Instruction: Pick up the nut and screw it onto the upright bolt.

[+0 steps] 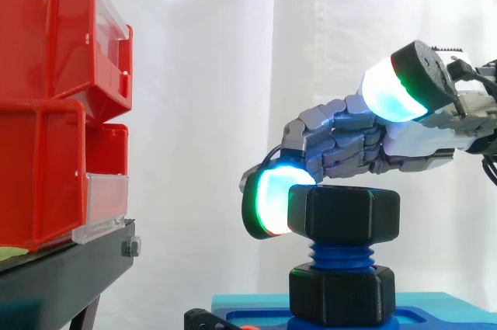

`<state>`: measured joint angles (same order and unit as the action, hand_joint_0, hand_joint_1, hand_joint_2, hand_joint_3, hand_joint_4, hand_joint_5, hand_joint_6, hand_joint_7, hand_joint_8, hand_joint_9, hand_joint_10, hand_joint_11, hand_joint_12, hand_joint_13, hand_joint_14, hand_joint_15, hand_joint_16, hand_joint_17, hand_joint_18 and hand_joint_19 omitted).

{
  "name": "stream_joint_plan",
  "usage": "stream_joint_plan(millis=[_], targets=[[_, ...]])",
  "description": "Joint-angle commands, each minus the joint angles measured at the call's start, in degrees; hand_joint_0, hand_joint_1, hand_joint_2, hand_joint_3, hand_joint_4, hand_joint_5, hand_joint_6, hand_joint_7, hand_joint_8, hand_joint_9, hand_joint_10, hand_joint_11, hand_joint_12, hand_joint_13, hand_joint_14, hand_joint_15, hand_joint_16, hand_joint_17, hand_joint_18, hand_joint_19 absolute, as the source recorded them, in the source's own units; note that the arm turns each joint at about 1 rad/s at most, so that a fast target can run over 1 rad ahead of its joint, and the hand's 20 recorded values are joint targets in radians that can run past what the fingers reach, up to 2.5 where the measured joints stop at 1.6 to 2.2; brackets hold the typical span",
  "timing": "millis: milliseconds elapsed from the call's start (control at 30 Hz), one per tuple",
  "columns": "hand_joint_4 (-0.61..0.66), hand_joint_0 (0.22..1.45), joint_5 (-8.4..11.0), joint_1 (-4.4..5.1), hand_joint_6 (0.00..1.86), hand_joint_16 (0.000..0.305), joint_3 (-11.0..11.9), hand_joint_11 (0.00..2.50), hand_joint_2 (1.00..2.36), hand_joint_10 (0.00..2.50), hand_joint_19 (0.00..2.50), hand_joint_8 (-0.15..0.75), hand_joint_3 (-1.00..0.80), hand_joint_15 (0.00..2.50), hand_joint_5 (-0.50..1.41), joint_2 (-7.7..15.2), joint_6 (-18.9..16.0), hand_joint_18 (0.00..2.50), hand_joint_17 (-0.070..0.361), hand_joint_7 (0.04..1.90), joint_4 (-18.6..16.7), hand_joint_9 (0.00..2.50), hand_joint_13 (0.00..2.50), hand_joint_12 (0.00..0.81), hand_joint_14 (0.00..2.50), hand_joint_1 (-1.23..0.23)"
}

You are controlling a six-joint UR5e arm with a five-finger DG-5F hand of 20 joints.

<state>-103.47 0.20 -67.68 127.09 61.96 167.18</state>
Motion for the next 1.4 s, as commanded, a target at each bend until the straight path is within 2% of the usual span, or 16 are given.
stream_joint_plan(millis=[0, 133, 267, 467, 667, 833, 967, 1033, 1167, 1367], targets=[[0.25, 0.45, -0.41, -0.72, 0.5, 0.027, 0.0, 0.0, 1.0, 0.0, 0.0, 0.225, -0.5, 0.0, -0.13, 0.0, 0.2, 0.0, 0.06, 0.93, 0.4, 0.29, 0.17, 0.244, 0.0, -0.16], [0.26, 0.45, -0.5, -0.99, 0.5, 0.026, 0.0, 0.0, 1.0, 0.0, 0.0, 0.229, -0.5, 0.0, -0.12, 0.0, 0.2, 0.0, 0.058, 0.97, 0.4, 0.32, 0.18, 0.241, 0.0, -0.16], [0.21, 0.45, -0.5, -1.07, 0.5, 0.027, 0.0, 0.0, 1.0, 0.0, 0.0, 0.205, -0.5, 0.0, -0.15, 0.0, 0.2, 0.0, 0.06, 0.77, 0.2, 0.28, 0.16, 0.248, 0.0, -0.16], [0.17, 0.44, -0.5, -0.64, 0.5, 0.029, 0.1, 0.0, 1.0, 0.0, 0.0, 0.188, -0.5, 0.0, -0.18, 0.0, 0.1, 0.0, 0.065, 0.65, -1.7, 0.24, 0.12, 0.261, 0.0, -0.15], [0.16, 0.44, -0.41, 0.42, 0.5, 0.031, 0.0, 0.0, 1.0, 0.0, 0.0, 0.181, -0.5, 0.0, -0.18, 0.0, -0.3, 0.0, 0.069, 0.63, -3.4, 0.21, 0.1, 0.265, 0.0, -0.14], [0.15, 0.44, -0.06, 2.0, 0.5, 0.032, 0.0, 0.0, 1.0, 0.0, 0.0, 0.18, -0.5, 0.0, -0.19, 0.0, -1.2, 0.0, 0.071, 0.62, -3.2, 0.2, 0.09, 0.269, 0.0, -0.14], [0.15, 0.44, 0.29, 2.88, 0.5, 0.032, 0.0, 0.0, 1.0, 0.0, 0.0, 0.18, -0.5, 0.0, -0.19, 0.0, -1.4, 0.0, 0.073, 0.62, -3.0, 0.2, 0.09, 0.27, 0.0, -0.14], [0.15, 0.44, 0.99, 3.5, 0.5, 0.032, 0.0, 0.0, 1.0, 0.0, 0.0, 0.18, -0.5, 0.0, -0.19, 0.1, -1.7, 0.0, 0.073, 0.63, -2.9, 0.2, 0.09, 0.271, 0.0, -0.14], [0.16, 0.44, 1.17, 3.85, 0.5, 0.032, 0.1, 0.0, 1.0, 0.0, 0.0, 0.182, -0.5, 0.0, -0.19, 0.1, -1.8, 0.0, 0.073, 0.64, -2.9, 0.2, 0.09, 0.271, 0.0, -0.13], [0.16, 0.44, 0.91, 3.85, 0.5, 0.032, 0.0, 0.0, 1.0, 0.0, 0.0, 0.185, -0.5, 0.0, -0.18, 0.1, -1.8, 0.0, 0.073, 0.66, -2.6, 0.2, 0.1, 0.272, 0.0, -0.14]])
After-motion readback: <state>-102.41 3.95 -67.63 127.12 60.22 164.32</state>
